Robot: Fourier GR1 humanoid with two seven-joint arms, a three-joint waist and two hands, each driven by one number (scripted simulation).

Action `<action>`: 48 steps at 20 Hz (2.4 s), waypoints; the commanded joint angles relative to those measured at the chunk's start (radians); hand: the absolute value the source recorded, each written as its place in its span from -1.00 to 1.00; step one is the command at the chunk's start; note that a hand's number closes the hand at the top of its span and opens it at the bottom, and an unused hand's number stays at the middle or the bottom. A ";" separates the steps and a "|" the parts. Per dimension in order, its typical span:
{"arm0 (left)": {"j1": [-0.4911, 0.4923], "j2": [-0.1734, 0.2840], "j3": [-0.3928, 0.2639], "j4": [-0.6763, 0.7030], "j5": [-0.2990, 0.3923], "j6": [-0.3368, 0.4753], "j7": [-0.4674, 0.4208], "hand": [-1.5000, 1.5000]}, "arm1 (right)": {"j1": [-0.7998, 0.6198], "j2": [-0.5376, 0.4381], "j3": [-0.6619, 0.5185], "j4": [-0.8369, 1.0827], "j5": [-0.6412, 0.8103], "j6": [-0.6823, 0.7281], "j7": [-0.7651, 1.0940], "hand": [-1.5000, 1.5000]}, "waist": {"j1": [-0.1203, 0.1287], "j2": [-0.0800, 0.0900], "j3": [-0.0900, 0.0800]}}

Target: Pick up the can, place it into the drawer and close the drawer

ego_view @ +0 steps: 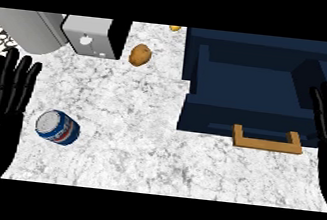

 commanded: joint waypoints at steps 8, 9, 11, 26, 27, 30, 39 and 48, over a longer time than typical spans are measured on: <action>0.155 0.293 -0.019 0.056 0.346 -0.471 0.080 -1.00 | 0.071 0.025 -0.028 0.050 0.019 -0.063 0.148 -1.00 | -0.015 0.003 0.019; 0.181 0.305 -0.002 0.065 0.389 -0.501 0.067 -1.00 | 0.089 0.020 -0.059 0.053 -0.012 -0.056 0.149 -1.00 | -0.017 0.000 0.020; 0.197 0.397 0.112 0.054 0.520 -0.575 0.085 -1.00 | 0.098 0.012 -0.041 0.029 0.001 -0.050 0.181 -1.00 | -0.011 -0.003 0.020; 0.184 0.455 0.323 0.225 0.719 -0.757 0.186 -1.00 | 0.183 -0.007 -0.112 -0.033 -0.051 0.027 0.157 -1.00 | -0.022 -0.002 0.021; 0.177 0.471 0.328 0.183 0.773 -0.702 0.241 -1.00 | 0.223 0.022 -0.106 0.054 -0.038 0.033 0.060 -1.00 | -0.022 -0.002 0.021; 0.094 0.472 0.332 0.258 0.778 -0.707 0.273 -1.00 | 0.250 0.011 -0.107 -0.063 -0.059 0.049 0.143 -1.00 | -0.026 -0.002 0.021; 0.067 0.330 0.338 0.375 0.552 -0.824 0.170 -1.00 | 0.249 0.024 -0.151 0.071 -0.045 0.106 -0.002 -1.00 | -0.022 -0.002 0.021; 0.006 0.228 0.332 0.593 0.224 -0.875 -0.076 -1.00 | 0.263 0.065 -0.134 0.043 -0.015 0.106 0.002 -1.00 | -0.025 -0.001 0.020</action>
